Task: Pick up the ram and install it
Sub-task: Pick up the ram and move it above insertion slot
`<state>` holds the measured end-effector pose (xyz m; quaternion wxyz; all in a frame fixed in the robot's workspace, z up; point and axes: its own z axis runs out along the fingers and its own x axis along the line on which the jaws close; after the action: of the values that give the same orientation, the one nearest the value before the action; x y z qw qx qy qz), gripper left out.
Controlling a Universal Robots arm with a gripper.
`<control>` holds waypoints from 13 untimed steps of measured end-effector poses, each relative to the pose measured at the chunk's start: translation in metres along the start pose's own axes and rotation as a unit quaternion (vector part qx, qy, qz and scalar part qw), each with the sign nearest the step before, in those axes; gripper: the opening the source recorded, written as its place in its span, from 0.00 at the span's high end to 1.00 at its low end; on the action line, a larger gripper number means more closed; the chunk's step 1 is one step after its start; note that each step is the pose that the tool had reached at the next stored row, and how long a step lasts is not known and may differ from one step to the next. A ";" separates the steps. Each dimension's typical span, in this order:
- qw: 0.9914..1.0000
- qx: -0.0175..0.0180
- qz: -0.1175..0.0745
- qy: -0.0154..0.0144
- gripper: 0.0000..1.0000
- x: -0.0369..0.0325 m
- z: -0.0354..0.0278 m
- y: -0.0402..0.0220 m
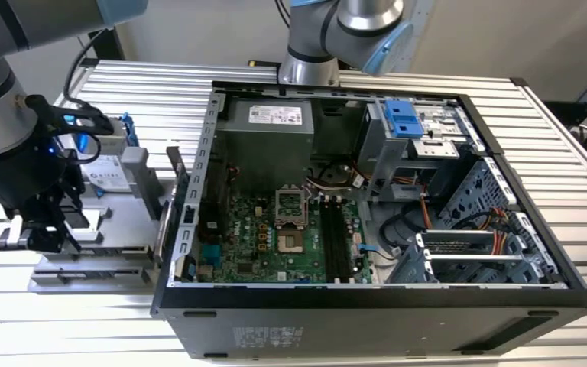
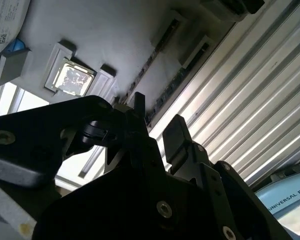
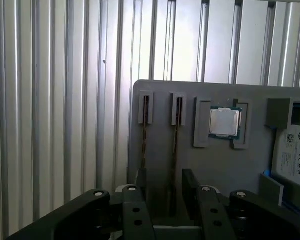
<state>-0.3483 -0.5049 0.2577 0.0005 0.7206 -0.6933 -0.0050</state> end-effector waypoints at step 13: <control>1.000 -0.001 0.001 0.000 0.00 0.0142 0.0169 0.0005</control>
<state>-0.3483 -0.5190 0.2407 0.0009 0.7198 -0.6941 -0.0056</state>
